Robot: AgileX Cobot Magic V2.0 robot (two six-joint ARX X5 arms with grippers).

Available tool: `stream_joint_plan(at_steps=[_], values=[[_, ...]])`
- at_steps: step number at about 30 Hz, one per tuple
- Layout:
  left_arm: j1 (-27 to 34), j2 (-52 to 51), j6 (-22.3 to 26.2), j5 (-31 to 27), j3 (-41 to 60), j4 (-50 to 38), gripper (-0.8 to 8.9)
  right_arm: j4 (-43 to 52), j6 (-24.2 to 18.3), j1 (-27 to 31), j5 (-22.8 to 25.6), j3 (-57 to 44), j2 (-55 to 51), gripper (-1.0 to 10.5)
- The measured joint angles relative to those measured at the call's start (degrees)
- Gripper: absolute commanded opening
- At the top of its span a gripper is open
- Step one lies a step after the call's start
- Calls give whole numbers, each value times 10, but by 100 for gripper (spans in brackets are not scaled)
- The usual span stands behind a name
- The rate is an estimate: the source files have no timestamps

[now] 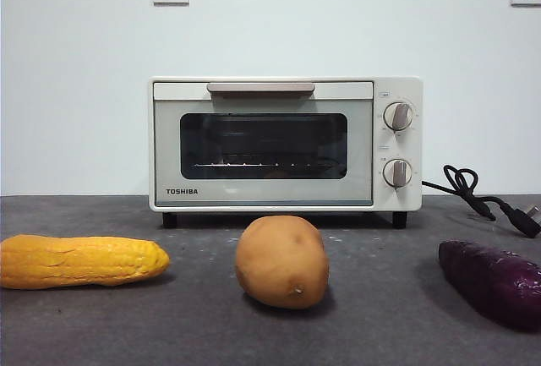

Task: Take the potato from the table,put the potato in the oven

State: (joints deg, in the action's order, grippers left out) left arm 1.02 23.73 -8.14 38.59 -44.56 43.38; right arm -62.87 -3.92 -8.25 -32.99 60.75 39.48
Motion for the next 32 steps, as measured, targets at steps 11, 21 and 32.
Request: stream_joint_plan(at_steps=[11,21,32], values=[[0,0,0,1,0,0,-8,0,6,0,0,0,2,662],[-4,13,0,5,0,-31,-8,-2,18,0,0,0,3,662],[-45,148,0,6,-32,-141,-8,-7,18,0,0,0,3,662]])
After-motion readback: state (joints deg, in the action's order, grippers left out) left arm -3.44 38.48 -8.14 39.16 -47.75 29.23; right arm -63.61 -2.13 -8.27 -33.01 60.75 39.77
